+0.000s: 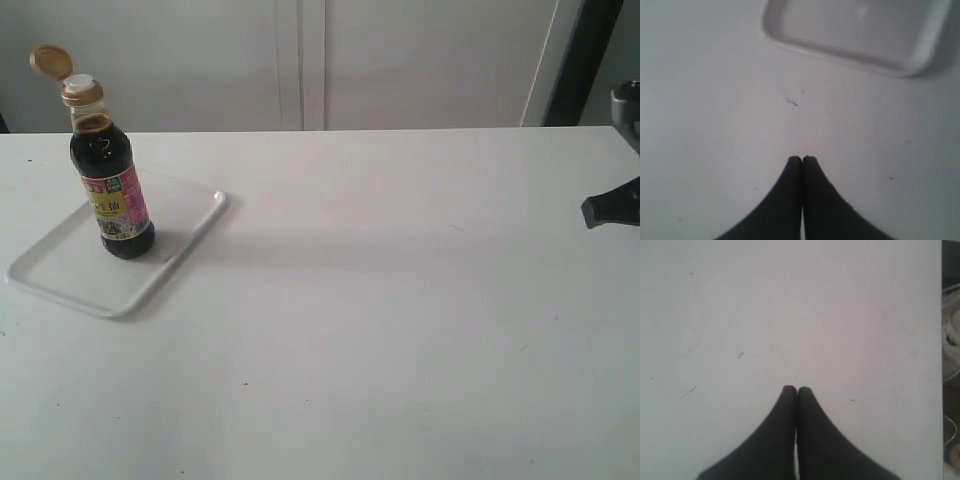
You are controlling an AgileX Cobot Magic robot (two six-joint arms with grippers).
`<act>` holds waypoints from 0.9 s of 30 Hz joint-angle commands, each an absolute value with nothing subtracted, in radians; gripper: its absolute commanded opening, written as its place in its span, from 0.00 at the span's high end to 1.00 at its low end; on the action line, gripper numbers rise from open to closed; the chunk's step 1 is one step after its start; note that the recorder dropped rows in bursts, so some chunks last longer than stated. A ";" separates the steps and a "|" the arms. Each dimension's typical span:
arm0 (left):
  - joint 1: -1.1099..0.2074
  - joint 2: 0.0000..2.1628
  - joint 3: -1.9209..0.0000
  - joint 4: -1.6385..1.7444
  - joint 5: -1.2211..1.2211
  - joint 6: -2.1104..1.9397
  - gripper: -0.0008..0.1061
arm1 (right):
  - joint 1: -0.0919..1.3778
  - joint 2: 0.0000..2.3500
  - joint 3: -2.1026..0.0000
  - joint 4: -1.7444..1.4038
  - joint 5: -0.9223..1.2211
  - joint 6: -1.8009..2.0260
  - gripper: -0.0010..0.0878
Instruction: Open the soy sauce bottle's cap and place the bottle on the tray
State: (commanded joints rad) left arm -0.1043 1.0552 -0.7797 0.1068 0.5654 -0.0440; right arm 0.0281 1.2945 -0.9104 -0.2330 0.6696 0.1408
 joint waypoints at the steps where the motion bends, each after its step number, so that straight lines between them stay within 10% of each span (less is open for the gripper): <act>1: -0.104 1.033 -0.780 0.105 0.565 -0.046 0.99 | 0.028 1.265 -0.884 -0.235 0.626 0.164 0.99; 27: -0.104 0.355 -0.381 -0.063 0.291 -0.048 0.99 | 0.028 0.412 -0.305 -0.235 -0.025 0.231 0.99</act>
